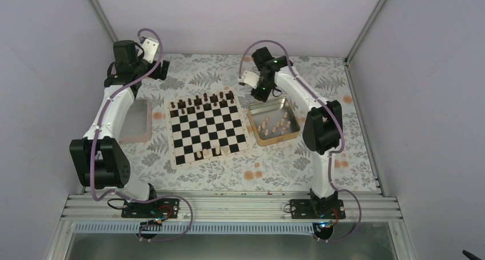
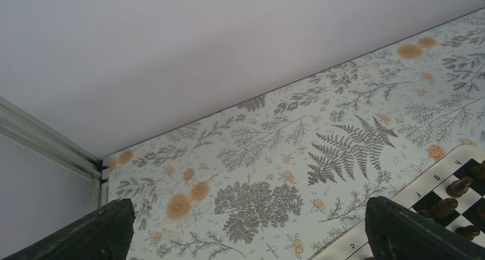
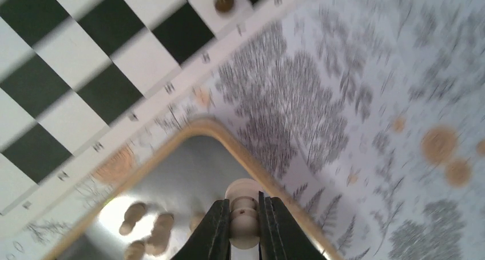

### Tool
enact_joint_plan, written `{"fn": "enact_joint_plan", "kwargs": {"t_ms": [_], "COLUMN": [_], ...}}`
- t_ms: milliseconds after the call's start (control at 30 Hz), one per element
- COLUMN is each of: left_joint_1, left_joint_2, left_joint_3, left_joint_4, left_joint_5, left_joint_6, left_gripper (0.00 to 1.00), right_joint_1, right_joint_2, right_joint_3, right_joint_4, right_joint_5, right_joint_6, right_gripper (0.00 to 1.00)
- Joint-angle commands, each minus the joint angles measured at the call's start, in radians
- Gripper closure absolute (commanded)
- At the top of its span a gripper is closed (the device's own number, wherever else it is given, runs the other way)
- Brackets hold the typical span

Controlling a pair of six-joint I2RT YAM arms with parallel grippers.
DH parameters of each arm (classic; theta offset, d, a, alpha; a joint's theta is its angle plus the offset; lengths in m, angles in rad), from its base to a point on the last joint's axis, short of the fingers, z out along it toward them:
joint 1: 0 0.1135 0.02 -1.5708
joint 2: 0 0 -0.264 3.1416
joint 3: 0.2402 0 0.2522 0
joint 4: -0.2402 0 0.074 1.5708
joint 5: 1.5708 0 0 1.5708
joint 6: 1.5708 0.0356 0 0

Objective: Set up the chess pieces on the board
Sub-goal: Pick up the chess piece from the storage box, then place the chess piece on the chessboard.

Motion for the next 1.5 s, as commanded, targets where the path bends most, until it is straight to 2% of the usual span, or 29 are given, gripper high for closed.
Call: {"fn": "enact_joint_plan", "kwargs": {"t_ms": [0,300,600,933,1467], "left_joint_1": [0.002,0.017,0.065,0.086,0.086], "left_joint_2": [-0.004,-0.030,-0.072,-0.084,-0.088], "left_joint_3": [-0.006,-0.001,-0.004,-0.010,-0.023], "left_joint_4": [0.025,0.026,0.032,0.042,0.045], "left_joint_5": [-0.021,-0.075,-0.076,-0.078,-0.052], "left_joint_6": [0.005,0.015,0.030,0.030,0.035], "left_gripper": [0.00,0.00,0.00,0.00,0.00], "right_joint_1": [0.128,0.420,0.621,0.697,0.716], "right_joint_2": [0.015,0.224,0.334,0.407,0.461], "right_joint_3": [0.150,0.435,0.439,0.435,0.468], "right_joint_4": [-0.096,-0.140,-0.013,0.067,0.111], "right_joint_5": [0.025,0.015,-0.007,-0.028,-0.028], "right_joint_6": [0.016,-0.005,-0.030,-0.035,-0.062], "right_gripper": [0.91,0.91,0.91,0.89,0.88]}}
